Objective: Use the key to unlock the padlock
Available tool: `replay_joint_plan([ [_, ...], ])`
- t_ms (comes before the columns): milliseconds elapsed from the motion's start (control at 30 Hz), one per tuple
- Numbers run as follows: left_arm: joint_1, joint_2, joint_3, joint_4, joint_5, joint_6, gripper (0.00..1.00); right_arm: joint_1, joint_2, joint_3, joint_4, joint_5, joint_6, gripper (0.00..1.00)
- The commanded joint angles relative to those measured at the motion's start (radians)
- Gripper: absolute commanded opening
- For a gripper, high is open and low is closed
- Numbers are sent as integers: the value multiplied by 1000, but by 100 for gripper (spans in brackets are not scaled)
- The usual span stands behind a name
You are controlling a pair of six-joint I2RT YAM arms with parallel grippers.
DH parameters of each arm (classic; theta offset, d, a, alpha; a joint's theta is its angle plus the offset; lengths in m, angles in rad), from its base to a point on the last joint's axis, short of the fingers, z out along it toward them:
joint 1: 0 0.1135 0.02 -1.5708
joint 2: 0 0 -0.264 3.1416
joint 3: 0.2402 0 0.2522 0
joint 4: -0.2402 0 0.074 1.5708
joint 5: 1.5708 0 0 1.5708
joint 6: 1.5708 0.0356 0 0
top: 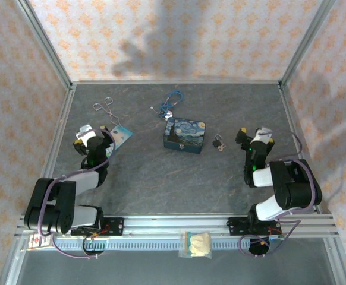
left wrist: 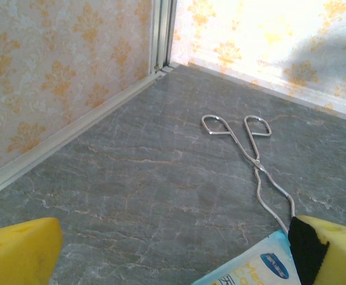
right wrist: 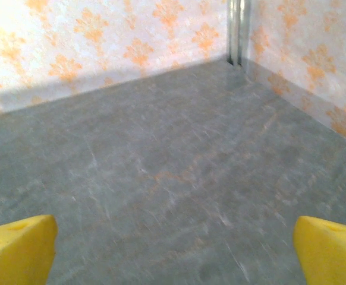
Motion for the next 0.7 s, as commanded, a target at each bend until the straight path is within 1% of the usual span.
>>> replay_joint_plan([
  [0,-15,47,-57,299,-36,96,99,-2,6,-7,118,-34,13,100],
  [33,-17,56,-73,339,-34,115,99,-2,14,-15,141,-34,10,100],
  [67,-19,57,-95,392,-5,121,99,-1,-1,-4,94,-35,10,100],
  [133,-15,118,-149,555,18,131,99,0,6,-9,118,-35,6,100],
  [167,-14,156,-173,664,45,164,99,1,-2,-3,93,-35,8,100],
  [233,-16,159,-170,611,142,169,99,1,1,-9,110,-37,7,100],
  [267,-18,217,-173,702,148,196,99,1,-1,-4,100,-37,7,100],
  [300,-26,259,-174,773,128,216,99,1,2,-8,112,-37,6,100],
  [333,-38,238,-164,705,95,212,99,1,0,-5,103,-37,7,100],
  [367,-41,196,-141,586,94,192,99,1,1,-6,105,-37,6,100],
  [400,-40,199,-129,571,94,190,99,1,1,-6,108,-37,6,100],
  [433,-39,232,-131,649,84,205,99,1,0,-3,102,-44,2,100],
  [467,-39,242,-141,677,73,207,99,1,2,-4,102,-47,1,100],
  [533,-39,215,-123,597,75,190,99,1,2,-3,101,-49,0,100],
  [600,-38,232,-130,641,75,199,99,1,2,-1,99,-52,0,100],
  [667,-38,224,-126,617,76,194,99,1,2,-3,99,-52,0,100],
])
